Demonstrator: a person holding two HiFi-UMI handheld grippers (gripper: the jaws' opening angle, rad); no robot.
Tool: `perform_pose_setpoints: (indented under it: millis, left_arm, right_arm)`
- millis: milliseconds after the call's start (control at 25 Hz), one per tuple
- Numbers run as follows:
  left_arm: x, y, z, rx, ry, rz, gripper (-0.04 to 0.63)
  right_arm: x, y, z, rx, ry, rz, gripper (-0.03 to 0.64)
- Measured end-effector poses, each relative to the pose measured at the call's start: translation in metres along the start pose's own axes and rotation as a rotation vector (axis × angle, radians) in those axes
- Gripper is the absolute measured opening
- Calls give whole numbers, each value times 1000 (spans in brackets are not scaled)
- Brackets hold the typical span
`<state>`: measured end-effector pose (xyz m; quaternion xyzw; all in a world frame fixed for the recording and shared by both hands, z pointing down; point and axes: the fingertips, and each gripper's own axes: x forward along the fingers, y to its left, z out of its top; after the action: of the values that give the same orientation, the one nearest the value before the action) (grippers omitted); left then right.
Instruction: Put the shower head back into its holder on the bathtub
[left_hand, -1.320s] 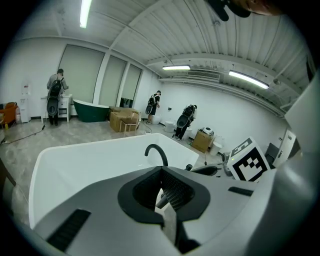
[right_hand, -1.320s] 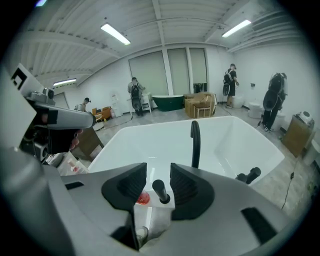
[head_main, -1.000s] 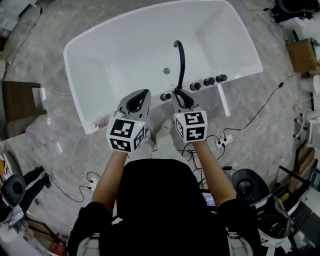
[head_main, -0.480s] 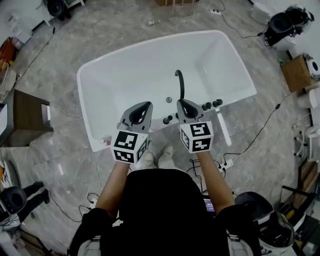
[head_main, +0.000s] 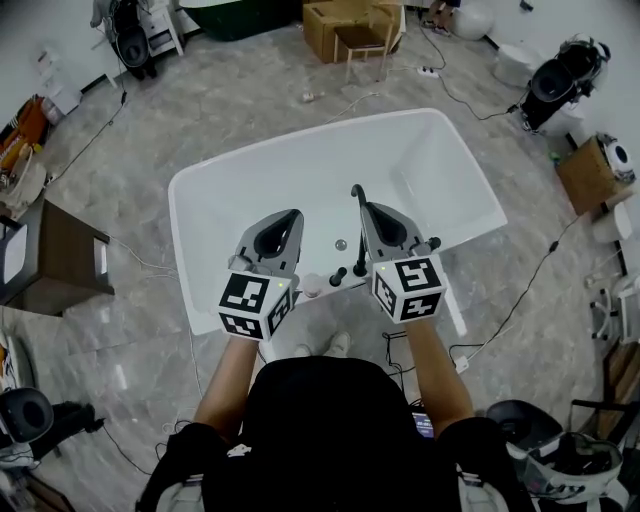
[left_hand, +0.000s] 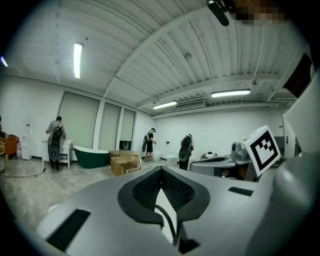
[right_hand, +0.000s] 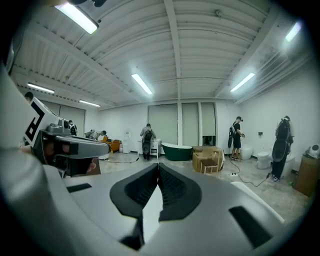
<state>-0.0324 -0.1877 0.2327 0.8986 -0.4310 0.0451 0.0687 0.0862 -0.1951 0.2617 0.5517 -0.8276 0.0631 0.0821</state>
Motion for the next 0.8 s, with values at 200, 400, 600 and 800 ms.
perform_pose_setpoints:
  millis: [200,400,600,800]
  left_arm:
    - [-5,2,23,18,-38,19,14]
    - [-12,1,38,39,-68,30,14]
    - [-19,-4,41,54,-84,34,15]
    - [-23,-3,39,53,-88,38,14]
  right_arm:
    - [-8,2,34,-27,-64,1,23]
    - [-18,6,60,-32,-131,4,23]
    - [-23,14,62,-38,-153,9,23]
    - [-22,17,60,-35,-164,10,23]
